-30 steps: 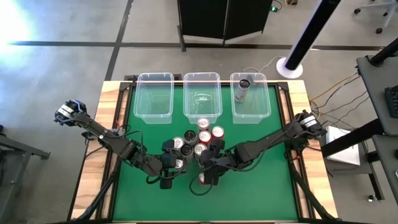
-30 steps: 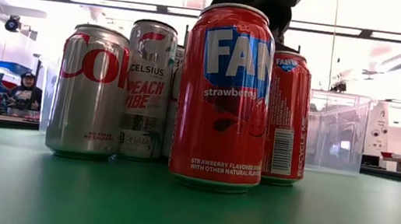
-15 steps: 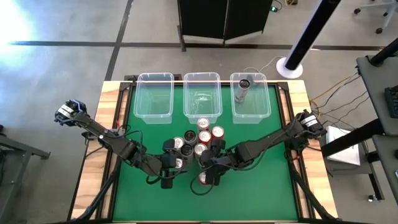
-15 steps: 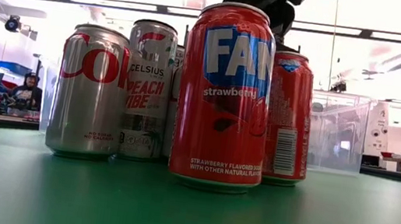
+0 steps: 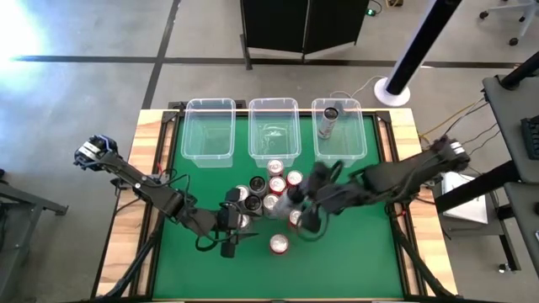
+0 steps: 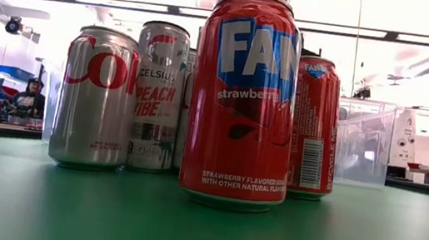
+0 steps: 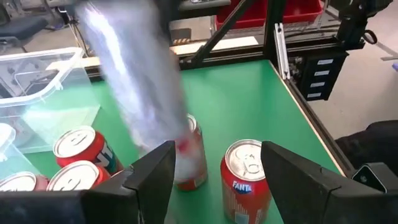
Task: Sort soda cans
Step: Put the bottom right white soda can into the top right transparent bin aligned with the other white soda can
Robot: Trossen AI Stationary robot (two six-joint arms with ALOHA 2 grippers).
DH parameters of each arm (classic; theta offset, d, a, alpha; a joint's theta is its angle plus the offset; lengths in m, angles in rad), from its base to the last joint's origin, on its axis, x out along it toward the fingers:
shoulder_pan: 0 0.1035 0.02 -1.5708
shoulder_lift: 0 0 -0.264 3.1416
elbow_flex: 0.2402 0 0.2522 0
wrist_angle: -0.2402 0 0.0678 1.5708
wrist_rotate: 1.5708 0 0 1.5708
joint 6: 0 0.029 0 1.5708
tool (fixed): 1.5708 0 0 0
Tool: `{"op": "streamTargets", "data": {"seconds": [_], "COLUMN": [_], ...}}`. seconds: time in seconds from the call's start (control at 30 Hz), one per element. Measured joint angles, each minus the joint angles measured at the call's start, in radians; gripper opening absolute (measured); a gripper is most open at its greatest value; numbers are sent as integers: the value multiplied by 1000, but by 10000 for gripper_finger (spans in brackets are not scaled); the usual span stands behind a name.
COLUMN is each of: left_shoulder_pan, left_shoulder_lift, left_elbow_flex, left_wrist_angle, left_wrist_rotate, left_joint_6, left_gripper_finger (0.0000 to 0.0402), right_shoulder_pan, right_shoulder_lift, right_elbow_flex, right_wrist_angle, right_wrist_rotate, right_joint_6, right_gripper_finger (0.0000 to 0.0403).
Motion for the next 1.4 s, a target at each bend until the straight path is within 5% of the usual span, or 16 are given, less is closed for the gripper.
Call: {"op": "streamTargets", "data": {"seconds": [0.23,0.6,0.97,1.4], "left_shoulder_pan": [2,3,3,3], "left_shoulder_lift": [55,89,89,89], "left_elbow_flex": [0,36,36,36], "left_wrist_angle": [24,45,18,18], "left_wrist_rotate": [-5,-5,-5,-5], "left_joint_6": [44,65,61,68], "left_gripper_finger": [221,221,221,221], "right_shoulder_pan": [-73,-381,-613,-746], "right_shoulder_lift": [-159,-286,-360,-340], "right_elbow_flex": [0,-42,-285,-556], "right_wrist_angle": [-130,-334,-312,16], "right_wrist_rotate": [210,242,141,-50], "right_joint_6": [7,27,17,-37], "right_gripper_finger": [249,251,254,254]}}
